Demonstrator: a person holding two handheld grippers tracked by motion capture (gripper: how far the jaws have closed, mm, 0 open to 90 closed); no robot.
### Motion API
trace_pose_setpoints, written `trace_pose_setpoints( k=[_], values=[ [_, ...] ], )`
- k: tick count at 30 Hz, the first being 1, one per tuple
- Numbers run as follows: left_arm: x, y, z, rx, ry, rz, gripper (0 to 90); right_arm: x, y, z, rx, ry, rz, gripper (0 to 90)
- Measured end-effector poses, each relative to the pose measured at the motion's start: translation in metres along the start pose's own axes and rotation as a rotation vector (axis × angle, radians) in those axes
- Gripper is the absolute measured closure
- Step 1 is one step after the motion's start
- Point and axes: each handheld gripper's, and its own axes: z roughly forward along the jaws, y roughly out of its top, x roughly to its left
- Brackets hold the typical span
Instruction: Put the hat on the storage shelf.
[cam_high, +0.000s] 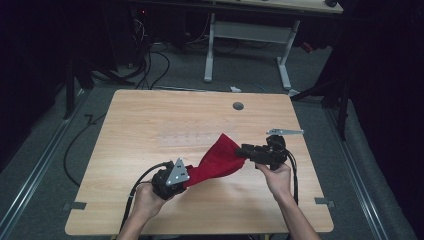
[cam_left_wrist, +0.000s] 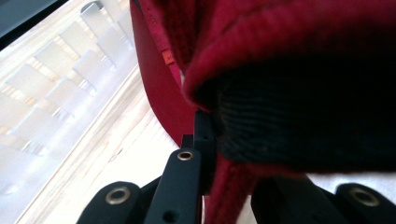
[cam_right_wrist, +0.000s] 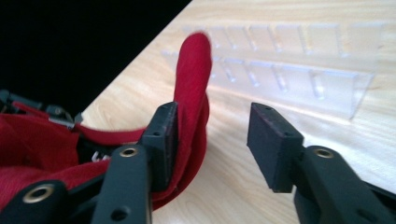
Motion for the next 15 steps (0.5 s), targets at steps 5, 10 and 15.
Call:
trace_pose_setpoints(
  k=[5, 10, 15],
  values=[
    [0.003, -0.001, -0.001, 0.000, 0.018, -0.020, 84.1, -0.007, 0.000, -0.013, -0.059, -0.021, 0.015, 48.7],
    [0.012, 0.004, -0.010, -0.041, 0.030, -0.065, 84.2, -0.019, -0.005, -0.028, -0.113, -0.054, 0.042, 46.0],
    [0.020, 0.012, -0.018, -0.083, 0.036, -0.118, 84.1, -0.031, -0.021, -0.027, -0.085, -0.124, 0.024, 44.2]
  ],
)
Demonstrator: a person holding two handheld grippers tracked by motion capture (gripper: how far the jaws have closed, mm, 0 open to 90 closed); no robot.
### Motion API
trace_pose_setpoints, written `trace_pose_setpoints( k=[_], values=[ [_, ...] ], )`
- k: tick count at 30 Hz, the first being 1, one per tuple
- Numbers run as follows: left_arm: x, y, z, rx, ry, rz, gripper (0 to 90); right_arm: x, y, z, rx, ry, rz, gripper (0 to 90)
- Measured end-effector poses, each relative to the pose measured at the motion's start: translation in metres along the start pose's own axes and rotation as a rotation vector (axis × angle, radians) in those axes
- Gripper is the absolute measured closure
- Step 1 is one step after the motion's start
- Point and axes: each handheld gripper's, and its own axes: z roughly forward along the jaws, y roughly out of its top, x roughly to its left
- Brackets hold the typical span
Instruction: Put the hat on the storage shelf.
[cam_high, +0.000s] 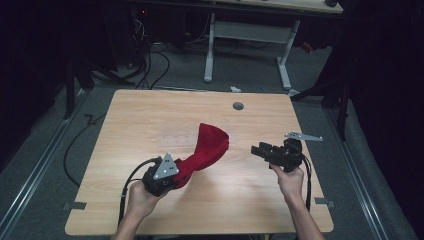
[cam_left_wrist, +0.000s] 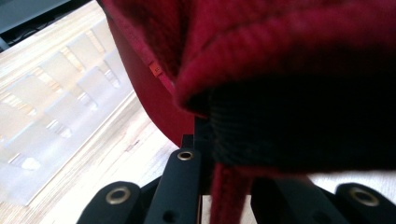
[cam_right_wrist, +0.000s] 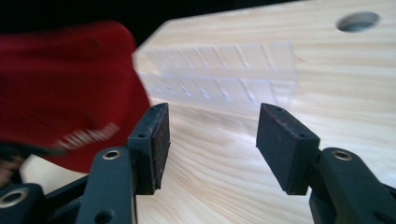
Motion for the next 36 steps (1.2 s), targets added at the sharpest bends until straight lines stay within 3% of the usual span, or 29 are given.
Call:
trace_pose_setpoints(
  k=[2, 3, 4, 11, 13, 14, 17, 21, 26, 36],
  values=[
    [0.001, 0.001, -0.001, -0.009, 0.001, -0.014, 84.1, -0.002, -0.004, 0.002, 0.006, -0.022, -0.009, 44.0],
    [0.005, 0.003, -0.003, -0.020, 0.008, -0.031, 84.1, -0.008, -0.014, 0.006, 0.021, -0.065, -0.011, 43.1],
    [0.005, 0.003, -0.003, -0.020, 0.008, -0.031, 84.1, -0.008, -0.014, 0.006, 0.021, -0.065, -0.011, 43.1],
    [0.017, 0.012, -0.010, -0.078, 0.031, -0.102, 84.0, -0.028, -0.045, 0.020, 0.077, -0.226, -0.058, 40.6],
    [0.019, 0.013, -0.010, -0.086, 0.030, -0.113, 84.0, -0.030, -0.048, 0.022, 0.086, -0.246, -0.065, 40.3],
    [0.022, 0.015, -0.011, -0.101, 0.036, -0.132, 84.0, -0.034, -0.055, 0.025, 0.095, -0.291, -0.082, 40.2],
    [0.025, 0.016, -0.013, -0.114, 0.040, -0.141, 84.0, -0.037, -0.060, 0.026, 0.099, -0.324, -0.097, 39.7],
    [0.032, 0.020, -0.016, -0.143, 0.048, -0.175, 84.0, -0.041, -0.069, 0.031, 0.121, -0.417, -0.144, 38.8],
    [0.036, 0.027, -0.021, -0.180, 0.062, -0.192, 83.9, -0.042, -0.073, 0.035, 0.140, -0.464, -0.166, 37.8],
    [0.046, 0.038, -0.028, -0.232, 0.102, -0.239, 83.8, -0.040, -0.074, 0.036, 0.151, -0.489, -0.189, 37.8]
  ],
)
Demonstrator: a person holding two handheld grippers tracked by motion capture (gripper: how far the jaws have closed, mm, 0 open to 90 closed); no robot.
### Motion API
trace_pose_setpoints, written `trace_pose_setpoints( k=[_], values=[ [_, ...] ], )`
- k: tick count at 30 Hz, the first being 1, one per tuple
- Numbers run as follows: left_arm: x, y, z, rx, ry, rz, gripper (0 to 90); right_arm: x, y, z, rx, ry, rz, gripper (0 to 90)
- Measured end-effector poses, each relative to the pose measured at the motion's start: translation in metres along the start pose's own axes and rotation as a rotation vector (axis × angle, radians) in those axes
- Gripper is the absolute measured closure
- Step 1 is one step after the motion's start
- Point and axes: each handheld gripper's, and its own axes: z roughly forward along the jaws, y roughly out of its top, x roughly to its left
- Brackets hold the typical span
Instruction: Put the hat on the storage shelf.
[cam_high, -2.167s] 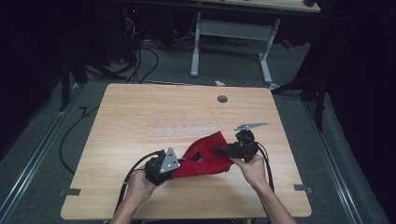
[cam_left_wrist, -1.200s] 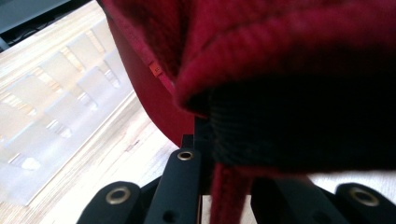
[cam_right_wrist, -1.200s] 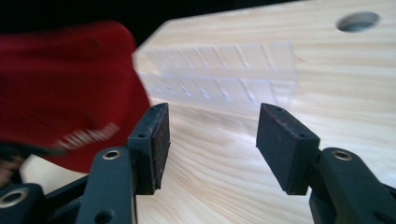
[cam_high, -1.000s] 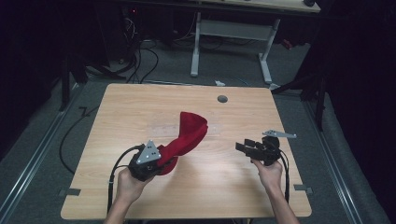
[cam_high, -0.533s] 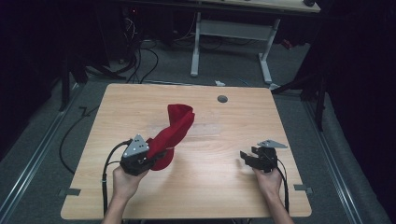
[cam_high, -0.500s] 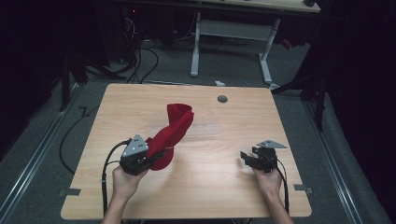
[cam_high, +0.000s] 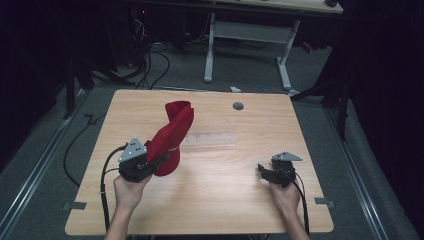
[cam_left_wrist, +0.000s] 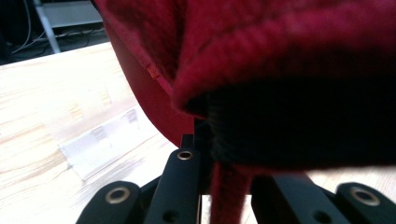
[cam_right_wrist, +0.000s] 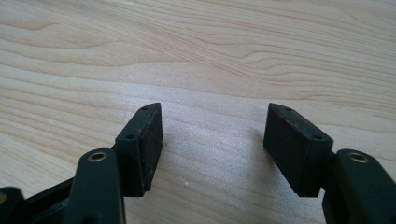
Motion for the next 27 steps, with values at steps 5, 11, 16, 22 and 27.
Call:
trace_pose_setpoints(
  k=[5, 11, 16, 22, 27],
  values=[
    [0.005, 0.008, -0.004, -0.038, 0.014, -0.036, 83.8, 0.000, 0.000, 0.000, 0.001, 0.001, 0.000, 37.7],
    [0.013, 0.023, -0.005, -0.081, 0.032, -0.067, 83.8, 0.000, 0.000, 0.000, 0.000, 0.001, -0.001, 37.7],
    [0.017, 0.034, -0.002, -0.112, 0.054, -0.073, 83.8, 0.000, 0.000, 0.000, 0.000, 0.002, -0.001, 37.4],
    [0.024, 0.041, 0.006, -0.130, 0.081, -0.067, 83.8, 0.000, 0.000, 0.000, 0.000, 0.003, -0.003, 37.1],
    [0.031, 0.048, 0.012, -0.154, 0.106, -0.066, 83.8, 0.001, 0.000, 0.000, 0.001, 0.004, 0.000, 36.9]
  ],
)
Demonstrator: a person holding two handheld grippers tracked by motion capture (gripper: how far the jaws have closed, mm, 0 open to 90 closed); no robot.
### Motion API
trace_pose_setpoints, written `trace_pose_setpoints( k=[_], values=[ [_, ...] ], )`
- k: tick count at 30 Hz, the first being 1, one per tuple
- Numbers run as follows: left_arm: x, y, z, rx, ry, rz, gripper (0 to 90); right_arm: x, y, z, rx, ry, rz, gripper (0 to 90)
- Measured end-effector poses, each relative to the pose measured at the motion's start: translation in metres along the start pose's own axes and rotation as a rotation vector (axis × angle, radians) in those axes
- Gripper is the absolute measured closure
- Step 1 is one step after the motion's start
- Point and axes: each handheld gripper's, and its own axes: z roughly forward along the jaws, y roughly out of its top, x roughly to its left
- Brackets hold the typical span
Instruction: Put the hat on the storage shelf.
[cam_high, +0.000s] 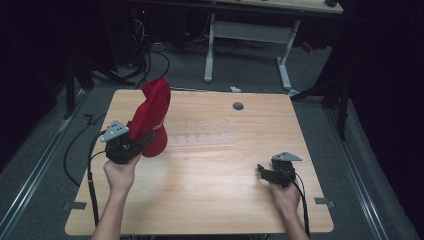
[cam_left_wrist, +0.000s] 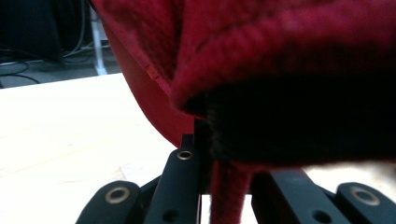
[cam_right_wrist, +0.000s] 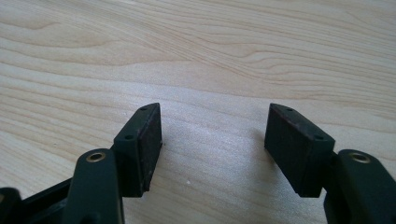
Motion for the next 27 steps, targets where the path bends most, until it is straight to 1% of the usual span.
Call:
trace_pose_setpoints(
  k=[2, 4, 5, 8, 11, 13, 18, 19, 20, 24, 27],
  values=[
    [0.001, 0.001, 0.002, -0.002, 0.002, 0.000, 83.8, 0.000, 0.000, 0.000, -0.001, 0.000, -0.002, 36.8],
    [0.003, 0.003, 0.007, -0.006, 0.011, 0.012, 83.8, 0.000, 0.000, 0.000, 0.000, 0.000, 0.000, 36.8],
    [0.004, 0.004, 0.009, -0.007, 0.012, 0.008, 83.8, 0.000, 0.000, 0.000, 0.000, 0.000, 0.000, 36.7],
    [0.006, 0.005, 0.016, -0.009, 0.023, 0.016, 83.8, 0.000, 0.000, 0.000, 0.000, 0.000, 0.000, 36.7],
    [0.007, 0.005, 0.020, -0.012, 0.027, 0.013, 83.8, 0.000, 0.000, 0.000, 0.000, 0.000, 0.000, 36.7],
    [0.009, 0.004, 0.027, -0.020, 0.039, 0.028, 83.8, 0.000, 0.000, 0.000, 0.000, -0.001, 0.000, 36.7],
    [0.013, 0.003, 0.038, -0.021, 0.054, 0.032, 83.8, 0.000, 0.000, 0.000, 0.000, -0.001, 0.000, 36.7],
    [0.013, 0.003, 0.038, -0.021, 0.054, 0.032, 83.8, 0.000, 0.000, 0.000, 0.000, -0.001, 0.000, 36.7],
    [0.013, 0.001, 0.043, -0.018, 0.062, 0.048, 83.8, 0.000, 0.000, 0.000, 0.000, -0.001, 0.000, 36.6],
    [0.016, -0.001, 0.049, -0.018, 0.063, 0.062, 83.7, 0.000, 0.000, 0.000, 0.000, 0.000, 0.000, 36.6],
    [0.018, -0.002, 0.054, -0.027, 0.068, 0.063, 83.7, 0.000, 0.000, 0.000, 0.000, -0.001, -0.001, 36.5]
  ],
)
